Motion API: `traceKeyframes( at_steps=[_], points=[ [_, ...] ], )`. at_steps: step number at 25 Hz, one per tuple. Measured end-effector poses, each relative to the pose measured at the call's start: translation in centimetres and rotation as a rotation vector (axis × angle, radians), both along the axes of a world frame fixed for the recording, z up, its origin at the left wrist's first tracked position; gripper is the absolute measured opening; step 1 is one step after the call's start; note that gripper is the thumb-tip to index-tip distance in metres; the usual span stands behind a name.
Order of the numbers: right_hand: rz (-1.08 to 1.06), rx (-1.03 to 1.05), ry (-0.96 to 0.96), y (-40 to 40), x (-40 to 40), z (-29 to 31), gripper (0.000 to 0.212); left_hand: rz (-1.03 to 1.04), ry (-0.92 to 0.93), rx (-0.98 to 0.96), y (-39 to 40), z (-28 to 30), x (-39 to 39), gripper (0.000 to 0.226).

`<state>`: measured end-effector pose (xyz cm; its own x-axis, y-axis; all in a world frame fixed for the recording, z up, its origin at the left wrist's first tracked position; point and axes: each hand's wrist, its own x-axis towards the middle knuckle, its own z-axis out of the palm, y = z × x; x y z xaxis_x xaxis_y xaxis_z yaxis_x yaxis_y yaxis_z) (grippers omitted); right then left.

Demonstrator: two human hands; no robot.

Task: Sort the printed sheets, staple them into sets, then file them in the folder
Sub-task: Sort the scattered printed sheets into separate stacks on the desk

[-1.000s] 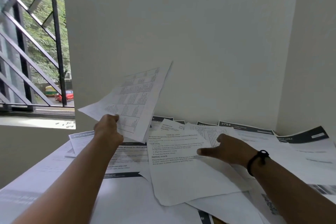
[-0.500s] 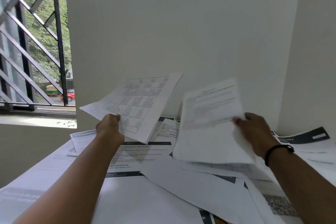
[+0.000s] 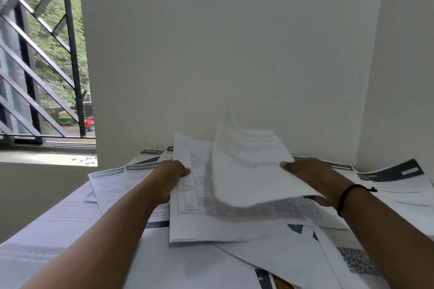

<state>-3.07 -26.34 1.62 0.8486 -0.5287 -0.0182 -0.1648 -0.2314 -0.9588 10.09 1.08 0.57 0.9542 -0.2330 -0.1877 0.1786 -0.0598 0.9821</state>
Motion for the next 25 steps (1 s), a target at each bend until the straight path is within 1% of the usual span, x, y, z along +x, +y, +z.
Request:
traceKeyframes(
  at_steps=[1, 2, 3, 4, 6, 7, 9, 11, 13, 14, 15, 17, 19, 21, 23, 25],
  points=[
    [0.027, -0.241, 0.126, 0.5, 0.3, -0.5, 0.026, -0.009, 0.006, 0.018, -0.3, -0.1, -0.1, 0.023],
    [0.047, -0.438, 0.199, 1.1, 0.6, -1.0, 0.026, -0.014, 0.009, 0.026, -0.4, -0.2, -0.3, 0.02],
    [0.074, -0.548, 0.226, 1.7, 0.8, -1.6, 0.028, -0.02, 0.01, 0.03, -0.5, -0.3, -0.4, 0.018],
    [0.104, -0.594, 0.231, 2.2, 1.0, -2.2, 0.03, -0.031, 0.008, 0.013, -0.6, -0.4, -0.4, 0.019],
    [0.15, -0.679, 0.224, 3.2, 1.2, -3.1, 0.034, -0.073, 0.004, -0.03, -0.3, -0.6, -0.3, 0.028],
    [0.174, -0.712, 0.216, 3.6, 1.4, -3.4, 0.034, -0.105, -0.004, -0.017, -0.2, -0.7, -0.3, 0.029],
    [0.197, -0.68, 0.187, 4.1, 1.5, -3.6, 0.038, -0.149, -0.043, 0.049, -0.3, -1.2, 0.0, 0.025],
    [0.146, -0.707, 0.194, 3.8, 1.4, -3.1, 0.058, -0.126, -0.069, 0.101, -0.5, -1.6, 0.4, 0.025],
    [0.001, -0.849, 0.299, 1.8, 1.3, -2.7, 0.073, -0.075, -0.082, 0.107, -0.5, -1.7, 0.8, 0.023],
    [-0.091, -0.923, 0.396, 0.5, 1.1, -2.6, 0.078, -0.056, -0.086, 0.108, -0.5, -1.6, 0.8, 0.022],
    [-0.154, -0.955, 0.505, -0.7, 0.8, -2.5, 0.083, -0.046, -0.087, 0.099, -0.5, -1.5, 0.9, 0.021],
    [-0.162, -0.893, 0.628, -2.4, 0.4, -2.8, 0.091, -0.042, -0.084, 0.058, -0.5, -1.4, 1.0, 0.019],
    [-0.135, -0.824, 0.588, -3.1, 0.5, -2.7, 0.082, -0.04, -0.104, 0.003, -0.5, -1.4, 1.1, 0.021],
    [-0.153, -0.814, 0.489, -3.5, 0.5, -2.3, 0.065, -0.034, -0.129, -0.047, -0.5, -1.2, 1.1, 0.022],
    [-0.187, -0.893, 0.479, -4.2, -0.2, -1.0, 0.049, -0.034, -0.125, -0.124, -0.4, -1.1, 1.5, 0.026],
    [-0.238, -0.945, 0.52, -5.6, -2.3, 1.0, 0.025, -0.06, -0.106, -0.164, -0.5, -1.1, 1.5, 0.03]
  ],
)
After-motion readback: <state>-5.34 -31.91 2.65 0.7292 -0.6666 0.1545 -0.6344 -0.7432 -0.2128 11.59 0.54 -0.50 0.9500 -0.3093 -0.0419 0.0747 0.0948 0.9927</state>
